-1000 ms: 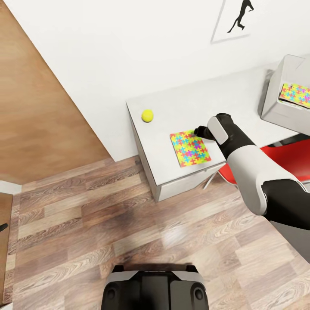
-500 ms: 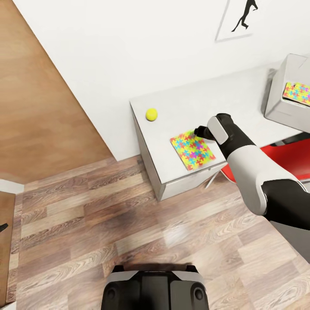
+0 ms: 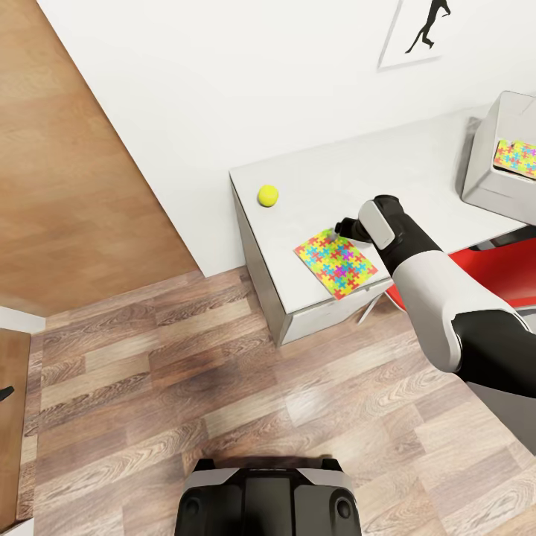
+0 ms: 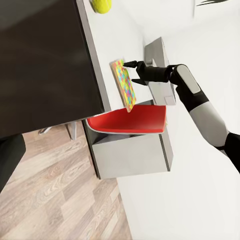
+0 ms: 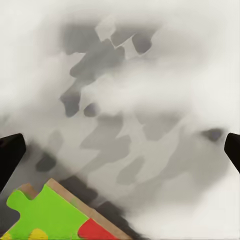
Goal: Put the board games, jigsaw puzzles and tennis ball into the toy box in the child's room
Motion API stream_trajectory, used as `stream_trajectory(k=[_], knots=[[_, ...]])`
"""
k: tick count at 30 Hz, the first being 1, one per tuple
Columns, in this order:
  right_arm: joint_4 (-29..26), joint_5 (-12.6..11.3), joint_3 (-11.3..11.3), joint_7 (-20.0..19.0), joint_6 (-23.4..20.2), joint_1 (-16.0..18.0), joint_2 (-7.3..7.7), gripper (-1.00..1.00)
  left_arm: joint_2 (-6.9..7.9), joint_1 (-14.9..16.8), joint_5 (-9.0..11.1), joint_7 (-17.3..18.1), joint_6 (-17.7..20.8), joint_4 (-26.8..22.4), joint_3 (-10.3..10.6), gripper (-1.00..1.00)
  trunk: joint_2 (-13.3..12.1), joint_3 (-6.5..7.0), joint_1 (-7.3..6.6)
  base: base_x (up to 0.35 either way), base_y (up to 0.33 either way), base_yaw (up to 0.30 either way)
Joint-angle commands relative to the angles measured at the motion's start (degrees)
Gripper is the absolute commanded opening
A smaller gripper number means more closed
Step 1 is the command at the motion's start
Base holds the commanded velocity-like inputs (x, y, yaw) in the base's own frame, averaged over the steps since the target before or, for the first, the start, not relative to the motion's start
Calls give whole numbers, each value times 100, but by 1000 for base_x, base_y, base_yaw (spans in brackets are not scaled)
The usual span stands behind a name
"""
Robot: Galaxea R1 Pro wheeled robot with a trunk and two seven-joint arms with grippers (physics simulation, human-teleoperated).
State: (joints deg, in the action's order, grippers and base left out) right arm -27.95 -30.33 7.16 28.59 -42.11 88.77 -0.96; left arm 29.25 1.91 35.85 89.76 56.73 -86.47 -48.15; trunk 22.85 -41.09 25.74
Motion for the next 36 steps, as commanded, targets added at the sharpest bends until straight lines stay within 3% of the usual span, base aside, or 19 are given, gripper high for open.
stream_trajectory(k=[1, 36], knots=[[290, -191, 33, 46, -11, 0, 2, 100, 1, 3, -8, 24, 61, -1, -1, 100, 7, -8, 5, -7, 3, 0], [290, -192, 31, 41, -84, 0, 0, 100, -16, 3, -8, 24, 58, -1, -1, 100, 7, -8, 5, -52, 42, 0]])
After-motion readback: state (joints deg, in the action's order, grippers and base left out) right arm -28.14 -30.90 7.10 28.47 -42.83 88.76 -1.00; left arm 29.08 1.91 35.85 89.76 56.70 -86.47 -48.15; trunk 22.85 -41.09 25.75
